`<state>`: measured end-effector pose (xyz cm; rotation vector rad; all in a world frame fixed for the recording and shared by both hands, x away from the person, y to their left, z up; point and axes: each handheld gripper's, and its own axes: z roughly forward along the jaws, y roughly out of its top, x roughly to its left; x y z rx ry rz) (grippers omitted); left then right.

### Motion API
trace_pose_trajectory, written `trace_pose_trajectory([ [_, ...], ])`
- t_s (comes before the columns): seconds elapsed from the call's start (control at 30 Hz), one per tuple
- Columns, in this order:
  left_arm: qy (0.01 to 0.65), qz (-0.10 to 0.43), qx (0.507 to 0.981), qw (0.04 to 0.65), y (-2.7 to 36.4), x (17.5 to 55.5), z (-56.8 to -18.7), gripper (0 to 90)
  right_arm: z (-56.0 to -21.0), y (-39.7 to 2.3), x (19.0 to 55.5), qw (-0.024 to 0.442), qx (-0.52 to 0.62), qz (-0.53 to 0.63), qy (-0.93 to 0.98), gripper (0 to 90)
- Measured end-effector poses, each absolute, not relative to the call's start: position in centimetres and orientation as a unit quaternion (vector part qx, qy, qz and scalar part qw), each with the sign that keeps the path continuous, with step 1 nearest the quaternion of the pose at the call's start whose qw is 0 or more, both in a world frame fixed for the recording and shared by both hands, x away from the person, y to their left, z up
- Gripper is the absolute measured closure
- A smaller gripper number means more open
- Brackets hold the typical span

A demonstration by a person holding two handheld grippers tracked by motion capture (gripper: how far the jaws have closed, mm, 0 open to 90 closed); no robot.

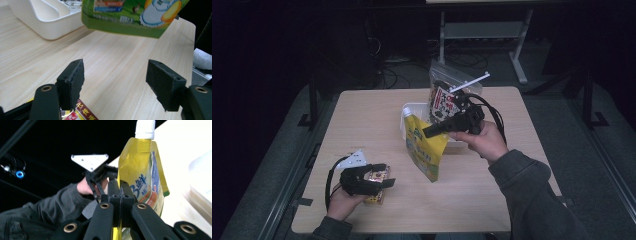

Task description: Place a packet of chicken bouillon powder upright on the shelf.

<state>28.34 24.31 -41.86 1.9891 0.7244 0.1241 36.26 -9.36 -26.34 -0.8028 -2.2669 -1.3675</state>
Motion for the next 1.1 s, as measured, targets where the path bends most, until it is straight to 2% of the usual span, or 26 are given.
trace_pose_trajectory([
  [1.1, 0.309, 0.054, 0.813, 0.491, 24.9, 28.5, -41.9, 26.4, -25.9, -7.8, 41.5, 0.127, -0.381, -0.558, -0.726, 89.8],
])
